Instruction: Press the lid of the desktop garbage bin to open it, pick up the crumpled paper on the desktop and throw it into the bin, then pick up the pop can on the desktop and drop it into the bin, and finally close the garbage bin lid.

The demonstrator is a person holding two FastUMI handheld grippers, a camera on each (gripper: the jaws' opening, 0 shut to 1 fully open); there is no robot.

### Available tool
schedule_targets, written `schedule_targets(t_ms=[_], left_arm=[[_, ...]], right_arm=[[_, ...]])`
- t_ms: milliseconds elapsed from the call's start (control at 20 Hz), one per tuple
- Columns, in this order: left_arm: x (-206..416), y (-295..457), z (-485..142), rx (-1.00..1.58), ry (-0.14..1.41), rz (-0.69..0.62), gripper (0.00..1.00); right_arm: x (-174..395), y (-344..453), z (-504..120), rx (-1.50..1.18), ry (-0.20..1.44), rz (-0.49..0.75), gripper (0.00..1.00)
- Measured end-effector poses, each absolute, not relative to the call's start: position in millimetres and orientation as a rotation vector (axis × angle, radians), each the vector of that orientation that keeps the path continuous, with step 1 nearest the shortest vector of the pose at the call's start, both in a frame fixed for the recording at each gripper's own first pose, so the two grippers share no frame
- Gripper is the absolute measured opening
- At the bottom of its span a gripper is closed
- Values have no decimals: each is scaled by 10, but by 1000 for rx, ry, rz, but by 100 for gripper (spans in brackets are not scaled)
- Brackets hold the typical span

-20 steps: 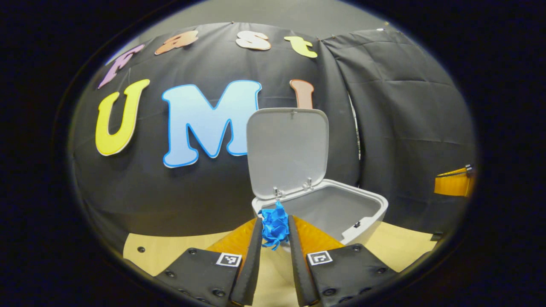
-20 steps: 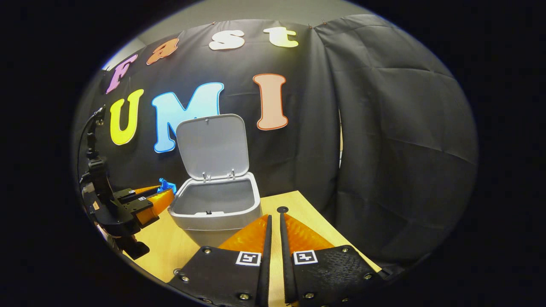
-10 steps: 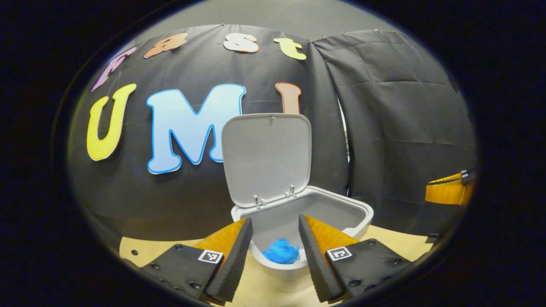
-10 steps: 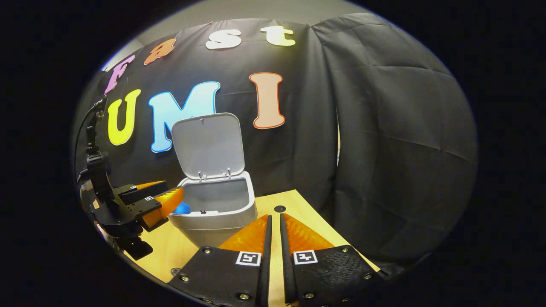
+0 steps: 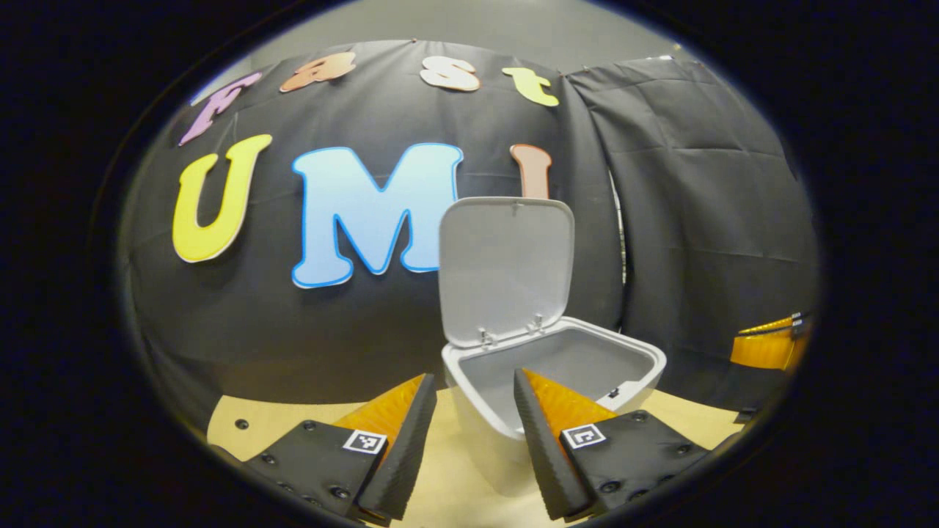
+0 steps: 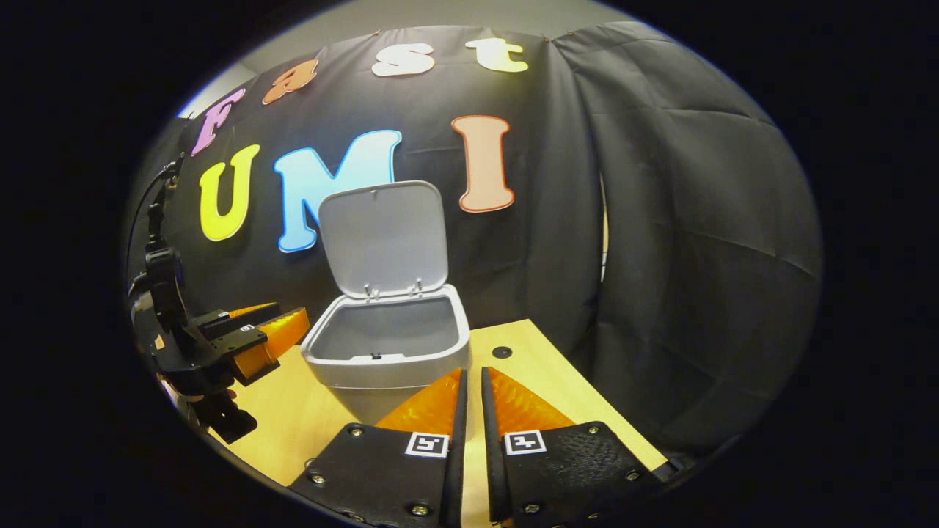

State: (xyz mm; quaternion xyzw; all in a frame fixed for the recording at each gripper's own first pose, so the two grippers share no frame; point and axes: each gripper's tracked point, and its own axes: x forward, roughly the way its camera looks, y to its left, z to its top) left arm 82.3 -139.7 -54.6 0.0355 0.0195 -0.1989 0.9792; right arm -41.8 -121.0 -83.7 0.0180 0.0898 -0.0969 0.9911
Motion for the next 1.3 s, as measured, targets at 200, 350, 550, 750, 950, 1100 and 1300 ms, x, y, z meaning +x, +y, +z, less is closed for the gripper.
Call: schedule_targets(t_ms=[200, 350, 550, 750, 950, 1100, 1300], left_arm=[[798, -954, -504, 50, 40, -309, 72], [730, -635, -506, 43, 45, -242, 72], [592, -212, -513, 25, 53, -154, 77], [481, 157, -526, 18, 59, -75, 72], [394, 392, -555, 5, 67, -26, 72], [363, 501, -581, -3, 73, -7, 72], [323, 579, -611, -13, 78, 7, 77]], right_arm=[[-297, -862, -901, 20, 199, -102, 13], [-206, -567, -1001, -1, 226, -13, 14], [-108, -204, -1106, -27, 261, 101, 14], [-47, 103, -1239, -52, 297, 196, 14], [-24, 344, -1417, -95, 347, 281, 13], [-58, 478, -1529, -116, 380, 327, 13], [-110, 625, -1664, -139, 419, 375, 14]])
